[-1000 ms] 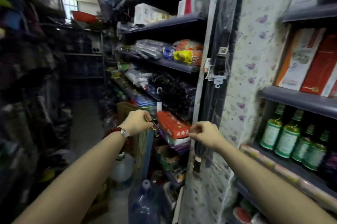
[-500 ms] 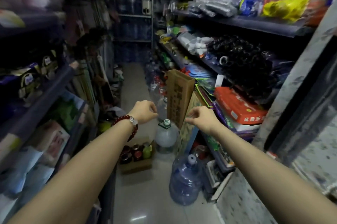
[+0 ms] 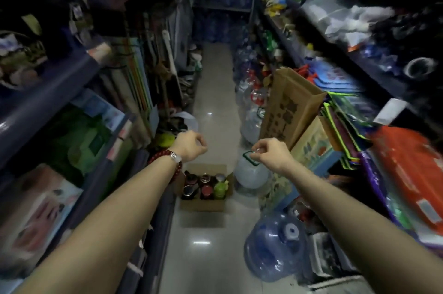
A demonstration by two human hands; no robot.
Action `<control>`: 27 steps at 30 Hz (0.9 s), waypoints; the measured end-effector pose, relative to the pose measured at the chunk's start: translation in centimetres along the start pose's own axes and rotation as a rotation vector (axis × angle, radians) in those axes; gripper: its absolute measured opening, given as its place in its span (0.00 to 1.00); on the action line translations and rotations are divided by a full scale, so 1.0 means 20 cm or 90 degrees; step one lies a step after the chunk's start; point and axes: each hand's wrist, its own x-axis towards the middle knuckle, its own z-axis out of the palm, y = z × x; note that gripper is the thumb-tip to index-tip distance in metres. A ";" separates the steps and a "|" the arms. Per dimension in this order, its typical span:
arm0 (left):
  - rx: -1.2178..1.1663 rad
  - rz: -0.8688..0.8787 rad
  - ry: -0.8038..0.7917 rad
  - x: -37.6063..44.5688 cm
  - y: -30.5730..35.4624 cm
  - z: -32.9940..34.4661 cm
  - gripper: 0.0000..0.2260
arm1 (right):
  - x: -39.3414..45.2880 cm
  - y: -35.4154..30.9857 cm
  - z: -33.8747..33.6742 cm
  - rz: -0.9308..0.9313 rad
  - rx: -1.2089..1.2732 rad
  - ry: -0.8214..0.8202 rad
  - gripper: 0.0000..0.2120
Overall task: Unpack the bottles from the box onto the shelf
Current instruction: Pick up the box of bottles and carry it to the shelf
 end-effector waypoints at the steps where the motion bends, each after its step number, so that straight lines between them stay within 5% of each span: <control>1: -0.003 -0.015 -0.001 0.08 -0.02 0.00 0.08 | 0.11 0.00 0.03 0.004 -0.003 -0.016 0.11; 15: -0.044 -0.132 -0.071 1.20 -0.55 0.24 0.08 | 1.29 0.10 0.63 0.078 0.021 -0.121 0.10; 27: -0.117 -0.249 -0.208 1.93 -1.28 0.88 0.06 | 1.88 0.72 1.27 0.272 0.081 -0.150 0.09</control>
